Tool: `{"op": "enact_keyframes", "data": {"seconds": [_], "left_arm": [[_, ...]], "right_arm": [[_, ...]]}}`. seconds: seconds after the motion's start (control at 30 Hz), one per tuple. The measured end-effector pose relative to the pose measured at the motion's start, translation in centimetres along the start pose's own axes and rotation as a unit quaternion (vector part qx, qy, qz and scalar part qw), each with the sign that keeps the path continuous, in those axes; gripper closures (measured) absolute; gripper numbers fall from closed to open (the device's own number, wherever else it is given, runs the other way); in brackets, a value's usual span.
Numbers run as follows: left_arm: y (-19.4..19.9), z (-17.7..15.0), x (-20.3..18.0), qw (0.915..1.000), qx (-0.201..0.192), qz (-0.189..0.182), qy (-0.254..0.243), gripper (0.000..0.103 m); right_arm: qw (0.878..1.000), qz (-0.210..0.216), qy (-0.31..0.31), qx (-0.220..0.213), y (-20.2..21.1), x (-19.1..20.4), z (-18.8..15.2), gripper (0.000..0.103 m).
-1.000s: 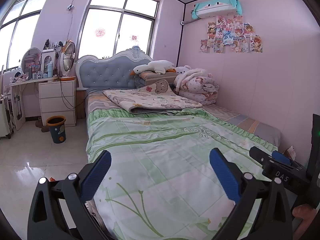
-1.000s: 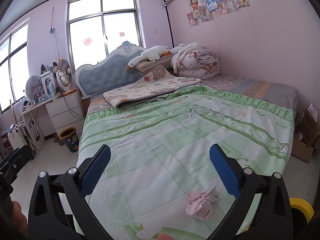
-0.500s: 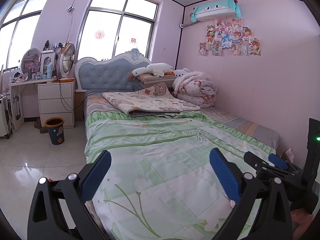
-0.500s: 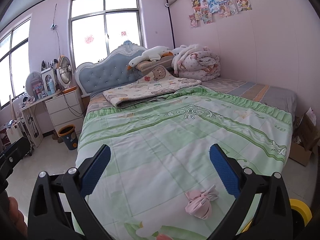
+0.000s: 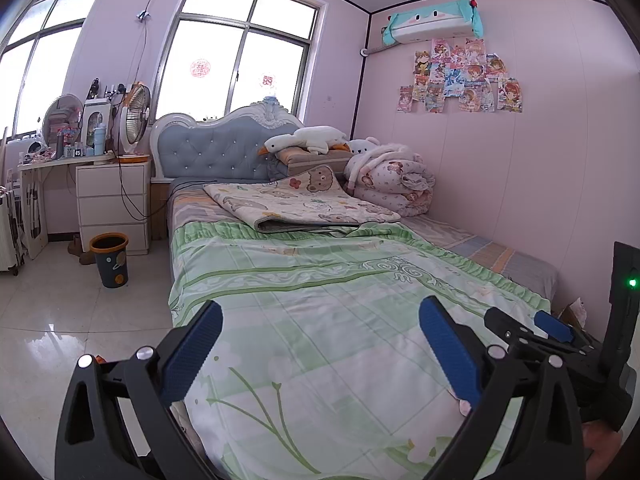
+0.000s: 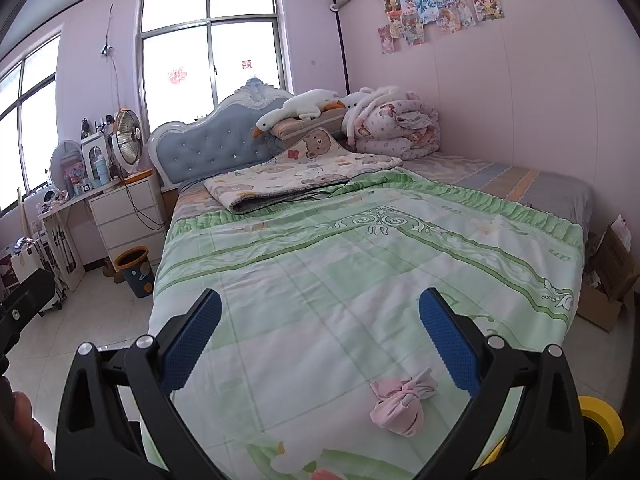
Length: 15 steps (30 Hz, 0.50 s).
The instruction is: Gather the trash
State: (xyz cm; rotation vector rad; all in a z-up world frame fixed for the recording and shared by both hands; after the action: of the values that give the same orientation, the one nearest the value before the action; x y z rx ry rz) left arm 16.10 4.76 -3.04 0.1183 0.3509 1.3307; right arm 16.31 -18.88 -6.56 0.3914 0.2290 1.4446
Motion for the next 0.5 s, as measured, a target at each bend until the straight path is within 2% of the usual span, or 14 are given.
{"op": "enact_keyframes", "data": {"seconds": [0.5], "left_arm": [[0.05, -0.25, -0.36, 1.0, 0.003, -0.005, -0.002, 0.008]], "right_arm": [[1.0, -0.007, -0.003, 0.004, -0.13, -0.58, -0.45, 0.008]]}}
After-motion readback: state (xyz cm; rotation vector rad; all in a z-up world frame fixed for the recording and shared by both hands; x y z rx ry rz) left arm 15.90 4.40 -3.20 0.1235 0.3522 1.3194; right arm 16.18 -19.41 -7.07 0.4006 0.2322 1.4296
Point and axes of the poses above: each gripper's, at about its wrist camera, not at the fingertips, and y roughly against the way its jaws point, x to its left, z to its top, the point moved 9 cm from there along -y, roughly the way its jaws point, and after that the axes turned 6 degrees about -z, right-handed, at the moved point
